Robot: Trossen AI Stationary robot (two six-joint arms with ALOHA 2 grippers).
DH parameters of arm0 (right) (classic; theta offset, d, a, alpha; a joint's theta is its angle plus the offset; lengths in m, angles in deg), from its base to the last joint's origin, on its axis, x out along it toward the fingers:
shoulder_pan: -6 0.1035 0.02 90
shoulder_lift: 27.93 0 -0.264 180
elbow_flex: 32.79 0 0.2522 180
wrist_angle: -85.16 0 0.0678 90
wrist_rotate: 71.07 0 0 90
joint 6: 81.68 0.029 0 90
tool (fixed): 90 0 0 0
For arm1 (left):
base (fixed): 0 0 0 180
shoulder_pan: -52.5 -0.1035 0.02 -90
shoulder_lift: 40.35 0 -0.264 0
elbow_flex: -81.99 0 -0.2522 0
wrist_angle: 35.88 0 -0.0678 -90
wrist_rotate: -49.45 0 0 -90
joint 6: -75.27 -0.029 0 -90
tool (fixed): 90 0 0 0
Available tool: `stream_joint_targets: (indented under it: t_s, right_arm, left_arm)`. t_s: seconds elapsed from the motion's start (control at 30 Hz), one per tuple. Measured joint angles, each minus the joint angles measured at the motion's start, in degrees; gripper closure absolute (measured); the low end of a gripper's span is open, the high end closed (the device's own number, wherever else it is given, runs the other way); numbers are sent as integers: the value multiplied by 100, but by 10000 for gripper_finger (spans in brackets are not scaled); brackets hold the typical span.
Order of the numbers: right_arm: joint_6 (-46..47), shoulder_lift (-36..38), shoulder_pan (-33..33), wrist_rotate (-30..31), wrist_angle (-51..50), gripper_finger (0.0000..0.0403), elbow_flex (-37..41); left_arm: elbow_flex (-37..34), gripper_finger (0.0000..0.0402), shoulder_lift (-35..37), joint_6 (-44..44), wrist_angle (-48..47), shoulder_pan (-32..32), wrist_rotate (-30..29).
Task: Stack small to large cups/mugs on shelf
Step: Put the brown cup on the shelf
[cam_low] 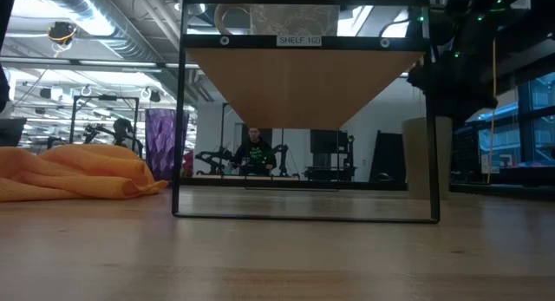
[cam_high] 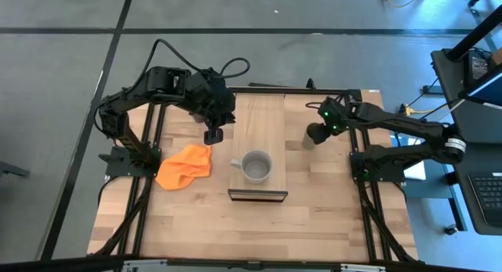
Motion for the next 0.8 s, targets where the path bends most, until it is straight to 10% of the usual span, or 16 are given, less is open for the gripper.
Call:
stream_joint_targets:
  t_s: [0.4, 0.8]
  right_arm:
    - [-331, -51, 0, 3, 75, 390, -150]
    - [-613, -51, 0, -48, -961, 395, -1418]
  left_arm:
    - [0, 360, 0, -2, 0, 0, -4]
    - [-434, 360, -9, 45, -130, -42, -393]
